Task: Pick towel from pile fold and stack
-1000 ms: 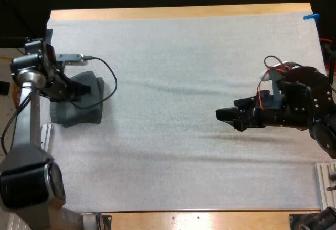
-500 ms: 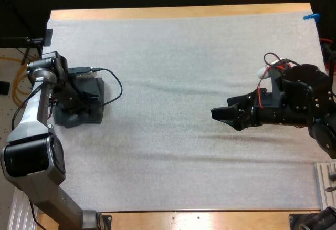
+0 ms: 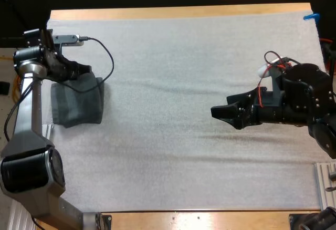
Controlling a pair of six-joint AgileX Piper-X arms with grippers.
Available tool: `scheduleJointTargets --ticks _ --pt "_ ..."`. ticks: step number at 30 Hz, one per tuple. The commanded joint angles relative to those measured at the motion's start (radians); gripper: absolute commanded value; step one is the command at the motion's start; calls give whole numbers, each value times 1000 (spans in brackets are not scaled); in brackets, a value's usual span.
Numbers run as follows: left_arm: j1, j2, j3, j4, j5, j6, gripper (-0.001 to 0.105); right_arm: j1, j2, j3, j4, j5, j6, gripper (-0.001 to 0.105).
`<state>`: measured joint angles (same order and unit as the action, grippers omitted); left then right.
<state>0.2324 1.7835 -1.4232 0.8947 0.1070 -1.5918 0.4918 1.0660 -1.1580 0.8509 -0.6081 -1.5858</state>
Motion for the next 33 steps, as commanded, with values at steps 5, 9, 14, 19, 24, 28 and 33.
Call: scheduleJointTargets --ticks 5,9,14,19,24,28,33 --pt "-11 55 -2 -32 9 -33 35 1 0 -3 -12 -11 -3 65" --pt "-17 113 -2 -31 20 -35 35 1 0 -3 -31 -11 -3 65" --pt "-17 137 -5 7 25 -35 35 1 0 -3 -39 -11 -3 65" --pt "-17 132 -57 84 25 -35 35 1 0 -3 -49 -11 -3 65" --pt "-17 68 -145 133 25 -23 35 1 0 -3 -48 -11 -3 65" --pt "-17 -24 -177 134 25 -23 35 1 0 -3 -62 -11 -3 65" --pt "-17 -137 -177 152 25 -18 35 1 4 -3 -71 49 -3 65"
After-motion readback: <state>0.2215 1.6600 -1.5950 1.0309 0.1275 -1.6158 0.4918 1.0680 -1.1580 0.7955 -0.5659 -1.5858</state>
